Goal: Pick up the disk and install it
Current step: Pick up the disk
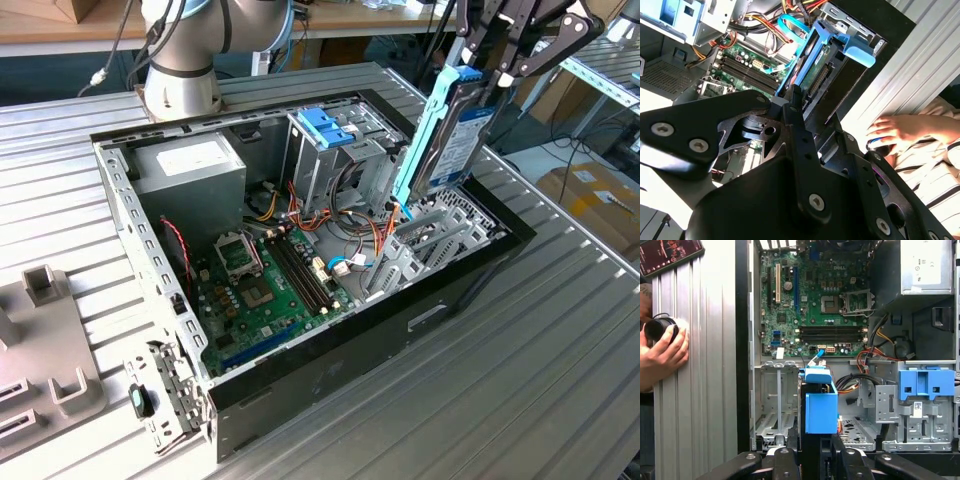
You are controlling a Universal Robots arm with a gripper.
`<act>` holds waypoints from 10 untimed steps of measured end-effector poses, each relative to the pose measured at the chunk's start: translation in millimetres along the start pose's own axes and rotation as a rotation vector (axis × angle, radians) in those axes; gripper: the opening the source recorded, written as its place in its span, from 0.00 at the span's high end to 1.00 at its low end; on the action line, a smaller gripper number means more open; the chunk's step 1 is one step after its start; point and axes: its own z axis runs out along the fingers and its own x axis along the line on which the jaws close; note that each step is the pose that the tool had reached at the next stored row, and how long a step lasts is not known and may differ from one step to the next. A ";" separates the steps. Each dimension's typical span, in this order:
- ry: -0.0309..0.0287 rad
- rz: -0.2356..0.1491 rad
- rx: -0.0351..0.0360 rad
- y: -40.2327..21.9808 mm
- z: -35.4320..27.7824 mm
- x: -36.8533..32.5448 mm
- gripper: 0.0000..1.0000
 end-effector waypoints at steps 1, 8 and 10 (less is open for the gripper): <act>0.0001 0.000 0.0000 0.0 0.3 2.2 0.65; 0.0002 0.000 0.0000 -0.1 1.2 7.8 0.65; 0.0001 0.000 0.0000 -0.1 1.2 7.9 0.65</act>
